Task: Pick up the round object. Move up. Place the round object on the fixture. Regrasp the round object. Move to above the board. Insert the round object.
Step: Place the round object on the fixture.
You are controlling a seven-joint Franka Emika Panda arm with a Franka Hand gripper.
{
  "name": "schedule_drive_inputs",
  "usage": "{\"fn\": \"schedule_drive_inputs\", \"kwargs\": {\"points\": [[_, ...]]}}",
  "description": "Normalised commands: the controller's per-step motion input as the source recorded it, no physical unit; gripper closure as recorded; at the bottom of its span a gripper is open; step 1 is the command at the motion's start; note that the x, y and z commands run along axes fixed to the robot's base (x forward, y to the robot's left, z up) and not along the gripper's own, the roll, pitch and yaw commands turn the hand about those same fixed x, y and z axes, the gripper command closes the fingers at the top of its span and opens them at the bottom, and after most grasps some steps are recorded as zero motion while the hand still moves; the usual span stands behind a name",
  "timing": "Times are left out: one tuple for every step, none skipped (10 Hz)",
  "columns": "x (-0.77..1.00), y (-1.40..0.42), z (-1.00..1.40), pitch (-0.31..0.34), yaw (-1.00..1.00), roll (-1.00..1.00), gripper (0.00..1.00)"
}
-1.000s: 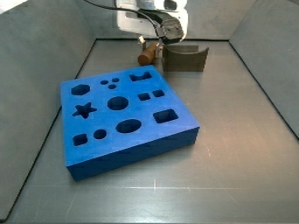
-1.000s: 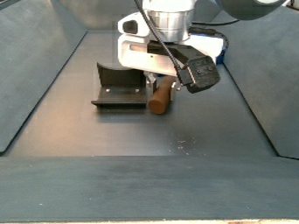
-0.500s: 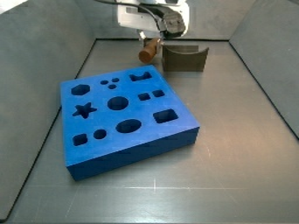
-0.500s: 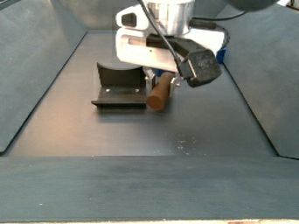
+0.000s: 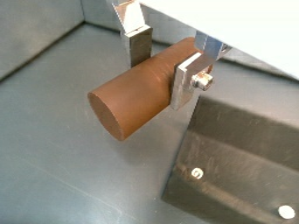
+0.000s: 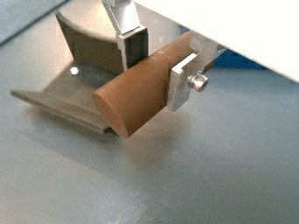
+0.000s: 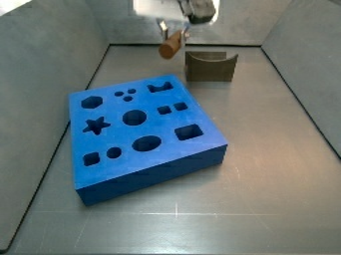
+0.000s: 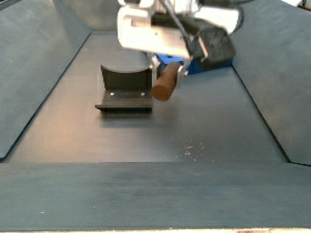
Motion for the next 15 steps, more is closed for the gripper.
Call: {"fn": "schedule_drive_inputs", "kwargs": {"points": [[-0.03, 0.01, 1.00, 0.071, -0.01, 0.04, 1.00], [-0.03, 0.01, 1.00, 0.067, -0.02, 0.05, 1.00], [-0.03, 0.01, 1.00, 0.065, -0.02, 0.07, 1.00], [-0.04, 0.01, 1.00, 0.068, -0.02, 0.08, 1.00], [-0.04, 0.01, 0.92, 0.074, -0.02, 0.08, 1.00], [-0.03, 0.01, 0.76, 0.076, -0.02, 0.09, 1.00], [-0.02, 0.01, 0.60, 0.087, -0.02, 0.10, 1.00], [-0.01, 0.01, 0.38, 0.110, -0.01, 0.10, 1.00], [0.00, 0.01, 0.22, 0.125, -0.01, 0.10, 1.00], [1.00, -0.21, 0.43, -0.197, 1.00, 0.08, 1.00], [1.00, -0.21, 0.40, -0.192, 1.00, 0.08, 1.00], [1.00, -0.19, 0.36, -0.148, 1.00, 0.09, 1.00], [1.00, -0.17, 0.32, -0.107, 1.00, 0.11, 1.00], [1.00, -0.15, 0.28, 0.008, 0.44, 0.11, 1.00], [1.00, -0.14, 0.25, 0.059, 0.29, 0.10, 1.00]]}}
